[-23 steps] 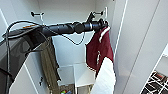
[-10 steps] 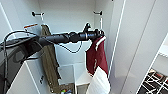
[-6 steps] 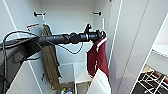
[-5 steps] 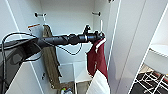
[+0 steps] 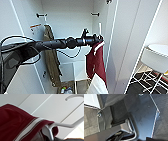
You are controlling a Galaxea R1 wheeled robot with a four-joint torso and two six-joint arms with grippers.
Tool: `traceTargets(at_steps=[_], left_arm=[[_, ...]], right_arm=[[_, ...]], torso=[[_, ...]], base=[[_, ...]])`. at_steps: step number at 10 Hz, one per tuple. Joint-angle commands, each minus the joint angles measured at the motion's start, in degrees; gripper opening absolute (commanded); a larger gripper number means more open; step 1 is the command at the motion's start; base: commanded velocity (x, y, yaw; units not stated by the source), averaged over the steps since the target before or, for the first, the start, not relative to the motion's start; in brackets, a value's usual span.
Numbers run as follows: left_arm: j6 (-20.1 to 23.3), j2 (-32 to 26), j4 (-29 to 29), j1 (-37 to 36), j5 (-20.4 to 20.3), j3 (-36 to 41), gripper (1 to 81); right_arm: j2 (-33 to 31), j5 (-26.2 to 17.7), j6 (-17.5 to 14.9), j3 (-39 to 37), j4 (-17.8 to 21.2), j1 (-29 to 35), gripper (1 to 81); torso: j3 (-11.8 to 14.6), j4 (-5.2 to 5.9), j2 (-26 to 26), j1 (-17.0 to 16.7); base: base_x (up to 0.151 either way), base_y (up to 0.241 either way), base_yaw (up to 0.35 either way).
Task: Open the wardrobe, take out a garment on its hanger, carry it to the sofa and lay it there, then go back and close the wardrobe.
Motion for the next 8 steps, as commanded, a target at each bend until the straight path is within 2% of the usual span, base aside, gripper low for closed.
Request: traceTargets(at_steps=[1,6,8], left_arm=[[1.33,-2.12,2.89,-10.17,-8.13,2.02,1.0],[1.33,-4.94,10.10,-0.94,-11.66,4.93,1.0],[1.33,-4.86,11.34,1.17,-11.66,5.20,1.0]], right_arm=[[0.42,-2.34,-0.09,0.38,0.05,2.77,81.1],[0.34,-1.36,-0.09,0.38,0.05,2.42,81.1],[0.25,-1.27,-0.09,0.38,0.05,2.50,81.1]], torso=[[0.00,0.00,0.00,-0.01],[0.00,0.00,0.00,0.02],[0.00,0.00,0.00,0.02]], base=[[0.000,0.000,0.000],[0.000,0.000,0.000],[0.000,0.000,0.000]])
